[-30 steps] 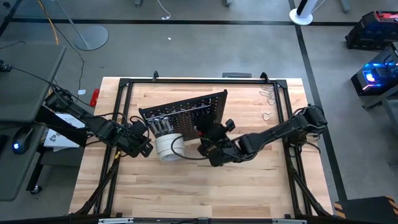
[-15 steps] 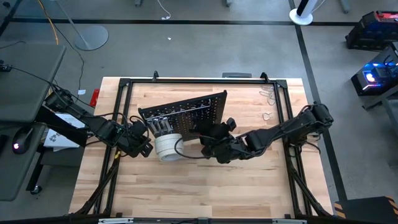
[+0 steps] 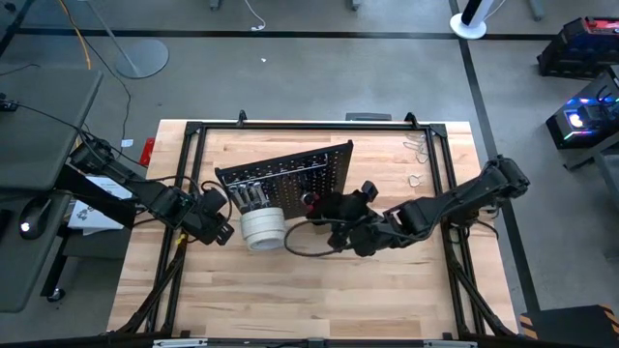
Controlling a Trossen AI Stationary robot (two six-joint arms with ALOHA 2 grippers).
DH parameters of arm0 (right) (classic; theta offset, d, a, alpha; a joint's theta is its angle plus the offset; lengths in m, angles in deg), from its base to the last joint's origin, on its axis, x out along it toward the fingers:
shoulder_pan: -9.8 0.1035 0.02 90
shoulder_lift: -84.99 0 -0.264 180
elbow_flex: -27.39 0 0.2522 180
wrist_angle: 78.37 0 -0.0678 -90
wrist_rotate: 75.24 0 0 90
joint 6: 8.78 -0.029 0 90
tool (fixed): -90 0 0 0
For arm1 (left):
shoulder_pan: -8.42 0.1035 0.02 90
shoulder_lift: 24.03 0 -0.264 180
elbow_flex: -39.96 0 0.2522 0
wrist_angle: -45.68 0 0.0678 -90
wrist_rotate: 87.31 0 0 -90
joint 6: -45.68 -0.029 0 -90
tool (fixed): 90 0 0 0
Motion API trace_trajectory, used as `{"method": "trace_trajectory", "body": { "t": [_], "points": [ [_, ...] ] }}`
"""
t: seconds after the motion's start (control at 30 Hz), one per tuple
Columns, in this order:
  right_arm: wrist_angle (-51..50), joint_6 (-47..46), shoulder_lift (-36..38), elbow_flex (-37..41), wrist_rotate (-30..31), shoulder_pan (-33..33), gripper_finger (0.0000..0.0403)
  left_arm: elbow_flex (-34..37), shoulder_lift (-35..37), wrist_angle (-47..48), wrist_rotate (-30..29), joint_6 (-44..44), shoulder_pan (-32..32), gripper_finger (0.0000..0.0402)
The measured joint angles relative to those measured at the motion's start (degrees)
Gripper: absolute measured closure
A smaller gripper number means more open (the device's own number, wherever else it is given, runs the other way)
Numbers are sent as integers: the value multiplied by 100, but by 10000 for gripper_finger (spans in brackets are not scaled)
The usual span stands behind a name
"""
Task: Hang tools onto peg board
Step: Hang the gloves onto the pegboard
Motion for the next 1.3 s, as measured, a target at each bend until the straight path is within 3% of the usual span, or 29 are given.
{"method": "trace_trajectory", "body": {
  "t": [0.37,0.53,0.83,1.0,1.17,1.3],
  "points": [
    [-25,5,83,0,17,-130,162,0,1,73,-58,88,2,401],
    [188,415,146,-2,-780,-157,162,0,2,78,-46,86,0,401],
    [742,642,616,-4,-783,-261,162,0,2,258,-121,83,0,402],
    [558,249,699,-4,-1937,-659,162,0,2,271,-209,81,0,401],
    [88,-242,536,0,-1811,-899,162,0,4,270,-366,121,0,402],
    [-34,-723,554,-1,-2548,-1165,162,0,4,270,-379,129,0,402]
  ]
}}
